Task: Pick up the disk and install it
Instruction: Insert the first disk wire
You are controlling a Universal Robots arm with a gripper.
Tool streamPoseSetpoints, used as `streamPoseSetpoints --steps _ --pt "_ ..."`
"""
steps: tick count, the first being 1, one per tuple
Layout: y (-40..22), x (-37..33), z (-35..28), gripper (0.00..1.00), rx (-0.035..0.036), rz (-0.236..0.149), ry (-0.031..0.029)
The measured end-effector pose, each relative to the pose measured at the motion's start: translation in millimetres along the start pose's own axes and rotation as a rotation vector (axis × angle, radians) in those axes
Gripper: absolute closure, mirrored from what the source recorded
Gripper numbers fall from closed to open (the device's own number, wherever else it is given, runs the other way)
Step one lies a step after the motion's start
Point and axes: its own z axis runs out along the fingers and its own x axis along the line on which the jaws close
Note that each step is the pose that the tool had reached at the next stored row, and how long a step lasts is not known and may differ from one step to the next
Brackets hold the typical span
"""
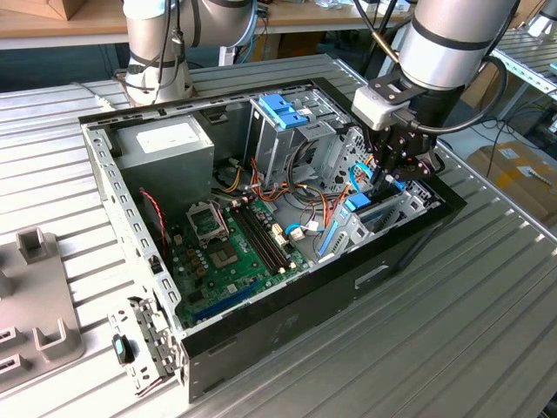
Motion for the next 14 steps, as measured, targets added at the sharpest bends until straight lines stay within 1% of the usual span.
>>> streamPoseSetpoints --steps 1,5,8,14 --pt "0.4 0.1 -0.1 0.84 0.0020 -0.006 -0.0008" --pt "2.0 0.3 -0.1 0.84 0.0061 -0.021 -0.0034" --pt "2.4 0.4 0.1 0.84 0.0067 -0.026 -0.0043" --pt "2.6 0.5 0.8 0.84 0.0067 -0.026 -0.0040"
